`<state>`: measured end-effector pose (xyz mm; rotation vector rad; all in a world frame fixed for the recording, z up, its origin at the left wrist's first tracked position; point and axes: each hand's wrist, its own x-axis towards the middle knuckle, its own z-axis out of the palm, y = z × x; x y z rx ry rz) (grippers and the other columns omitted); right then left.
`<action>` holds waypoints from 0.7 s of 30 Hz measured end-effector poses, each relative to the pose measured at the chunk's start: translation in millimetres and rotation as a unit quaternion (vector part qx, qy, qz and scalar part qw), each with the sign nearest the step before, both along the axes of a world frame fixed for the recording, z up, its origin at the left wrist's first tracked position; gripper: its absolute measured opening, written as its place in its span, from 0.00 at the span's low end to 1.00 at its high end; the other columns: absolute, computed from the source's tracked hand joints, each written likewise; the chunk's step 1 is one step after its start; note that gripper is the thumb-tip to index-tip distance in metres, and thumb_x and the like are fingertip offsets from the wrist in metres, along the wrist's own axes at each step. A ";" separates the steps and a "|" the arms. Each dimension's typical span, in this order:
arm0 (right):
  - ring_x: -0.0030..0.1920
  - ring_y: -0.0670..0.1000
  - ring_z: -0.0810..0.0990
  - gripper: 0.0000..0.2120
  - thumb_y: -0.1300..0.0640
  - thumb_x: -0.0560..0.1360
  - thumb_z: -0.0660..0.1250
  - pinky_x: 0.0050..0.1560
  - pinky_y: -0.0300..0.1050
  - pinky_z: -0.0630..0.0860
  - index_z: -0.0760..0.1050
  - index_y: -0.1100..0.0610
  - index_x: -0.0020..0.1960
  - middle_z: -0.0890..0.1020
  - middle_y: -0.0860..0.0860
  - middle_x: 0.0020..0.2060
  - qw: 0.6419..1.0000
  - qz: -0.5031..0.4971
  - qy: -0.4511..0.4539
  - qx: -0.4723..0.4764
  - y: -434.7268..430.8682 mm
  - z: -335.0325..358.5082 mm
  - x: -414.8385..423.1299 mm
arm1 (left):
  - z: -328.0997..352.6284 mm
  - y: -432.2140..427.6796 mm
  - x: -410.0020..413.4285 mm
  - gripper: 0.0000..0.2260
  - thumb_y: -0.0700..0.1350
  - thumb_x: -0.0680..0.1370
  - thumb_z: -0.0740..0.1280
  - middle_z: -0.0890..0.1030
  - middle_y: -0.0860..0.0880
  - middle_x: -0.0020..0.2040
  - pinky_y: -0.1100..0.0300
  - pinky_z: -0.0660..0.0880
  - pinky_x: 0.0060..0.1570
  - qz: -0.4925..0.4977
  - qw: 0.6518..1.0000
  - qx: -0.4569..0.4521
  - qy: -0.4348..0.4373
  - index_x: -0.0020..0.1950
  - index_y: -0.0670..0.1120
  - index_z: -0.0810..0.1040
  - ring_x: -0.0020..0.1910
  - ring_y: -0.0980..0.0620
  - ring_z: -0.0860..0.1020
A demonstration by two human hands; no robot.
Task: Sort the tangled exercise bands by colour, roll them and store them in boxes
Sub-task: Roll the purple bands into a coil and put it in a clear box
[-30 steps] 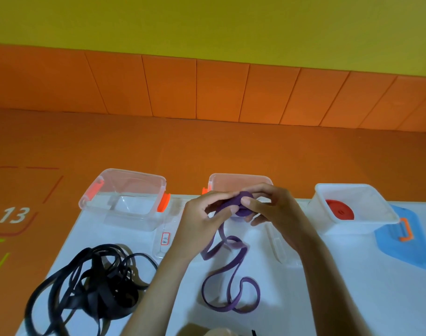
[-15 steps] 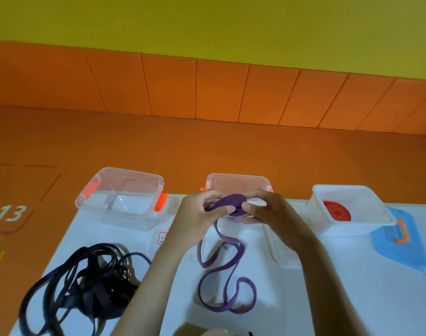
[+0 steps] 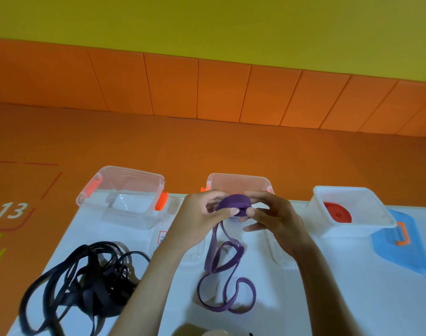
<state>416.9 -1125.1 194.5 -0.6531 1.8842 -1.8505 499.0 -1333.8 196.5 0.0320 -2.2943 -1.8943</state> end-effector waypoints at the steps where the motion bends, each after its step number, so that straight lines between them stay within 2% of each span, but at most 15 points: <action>1: 0.50 0.61 0.88 0.17 0.56 0.76 0.77 0.47 0.57 0.87 0.81 0.53 0.63 0.87 0.55 0.54 1.000 0.007 0.011 0.014 0.8 1.9 -0.6 | -0.5 -0.1 0.4 0.11 0.45 0.77 0.78 0.88 0.58 0.51 0.65 0.81 0.52 -0.004 1.000 -0.019 0.002 0.59 0.51 0.87 0.53 0.56 0.86; 3: 0.49 0.61 0.88 0.15 0.54 0.73 0.80 0.46 0.52 0.86 0.83 0.52 0.57 0.87 0.56 0.52 1.000 0.004 0.015 0.013 1.5 6.4 -2.7 | -0.3 1.4 0.5 0.11 0.46 0.77 0.79 0.89 0.57 0.51 0.63 0.82 0.54 -0.002 1.000 -0.016 0.007 0.59 0.50 0.87 0.53 0.56 0.86; 5: 0.50 0.62 0.88 0.14 0.55 0.72 0.80 0.49 0.49 0.85 0.82 0.57 0.55 0.87 0.58 0.51 0.999 -0.014 -0.006 -0.028 1.0 6.3 -3.5 | 1.1 5.2 0.6 0.11 0.44 0.76 0.79 0.89 0.57 0.52 0.65 0.81 0.54 0.007 0.999 0.028 0.013 0.58 0.50 0.87 0.54 0.56 0.87; 7: 0.53 0.63 0.87 0.12 0.59 0.75 0.77 0.52 0.50 0.85 0.81 0.61 0.56 0.86 0.60 0.53 0.996 -0.026 -0.034 -0.073 -3.0 0.3 -0.1 | 2.1 6.9 0.4 0.12 0.42 0.76 0.80 0.89 0.56 0.52 0.68 0.80 0.52 0.020 0.997 0.072 0.019 0.58 0.51 0.86 0.54 0.57 0.87; 9: 0.55 0.64 0.86 0.09 0.63 0.76 0.74 0.56 0.55 0.84 0.81 0.60 0.56 0.85 0.61 0.56 0.991 -0.015 -0.077 -0.106 -8.9 -9.6 7.1 | 1.9 3.7 1.5 0.12 0.41 0.75 0.80 0.89 0.55 0.52 0.68 0.80 0.51 0.032 0.995 0.089 0.019 0.57 0.51 0.87 0.53 0.57 0.87; 11: 0.57 0.64 0.85 0.11 0.63 0.76 0.75 0.58 0.61 0.83 0.81 0.60 0.58 0.84 0.62 0.58 0.993 0.004 -0.082 -0.081 -11.9 -15.5 11.9 | -0.2 -1.9 3.3 0.11 0.43 0.75 0.80 0.89 0.55 0.51 0.64 0.81 0.52 0.031 0.998 0.051 0.008 0.57 0.50 0.87 0.53 0.56 0.87; 12: 0.57 0.64 0.85 0.14 0.62 0.75 0.77 0.57 0.61 0.83 0.81 0.59 0.59 0.85 0.60 0.58 0.998 0.005 -0.055 -0.041 -11.6 -15.2 11.1 | -2.2 -3.6 4.0 0.11 0.44 0.76 0.80 0.89 0.57 0.51 0.61 0.82 0.53 0.025 1.000 0.007 0.003 0.57 0.51 0.87 0.52 0.55 0.87; 14: 0.53 0.60 0.87 0.16 0.58 0.72 0.79 0.51 0.54 0.85 0.82 0.54 0.59 0.86 0.56 0.55 1.000 0.008 0.004 0.028 -10.6 -10.6 7.5 | -5.9 -2.8 6.5 0.10 0.47 0.77 0.79 0.88 0.59 0.50 0.53 0.83 0.54 0.010 0.996 -0.089 0.002 0.58 0.54 0.87 0.51 0.55 0.86; 15: 0.51 0.60 0.87 0.16 0.58 0.72 0.80 0.49 0.52 0.85 0.83 0.55 0.58 0.87 0.56 0.54 0.999 0.005 0.015 0.037 -10.1 -7.9 4.7 | -6.2 -0.6 6.7 0.11 0.49 0.77 0.79 0.88 0.61 0.50 0.53 0.83 0.55 0.007 0.994 -0.111 0.002 0.58 0.55 0.86 0.52 0.55 0.85; 18: 0.52 0.66 0.86 0.15 0.60 0.70 0.80 0.54 0.58 0.85 0.82 0.62 0.54 0.86 0.61 0.52 1.000 -0.024 -0.010 -0.007 -7.6 -4.6 0.6 | -2.6 2.1 5.3 0.18 0.53 0.76 0.80 0.86 0.64 0.56 0.62 0.81 0.59 0.019 0.998 -0.064 0.000 0.65 0.57 0.84 0.58 0.61 0.84; 21: 0.56 0.67 0.84 0.15 0.61 0.73 0.78 0.57 0.59 0.83 0.78 0.66 0.55 0.83 0.66 0.55 0.995 -0.026 -0.047 -0.090 -9.5 -11.7 5.1 | 3.0 -1.6 3.6 0.17 0.49 0.74 0.82 0.88 0.62 0.55 0.64 0.80 0.61 0.027 0.999 -0.023 0.014 0.62 0.55 0.85 0.57 0.61 0.85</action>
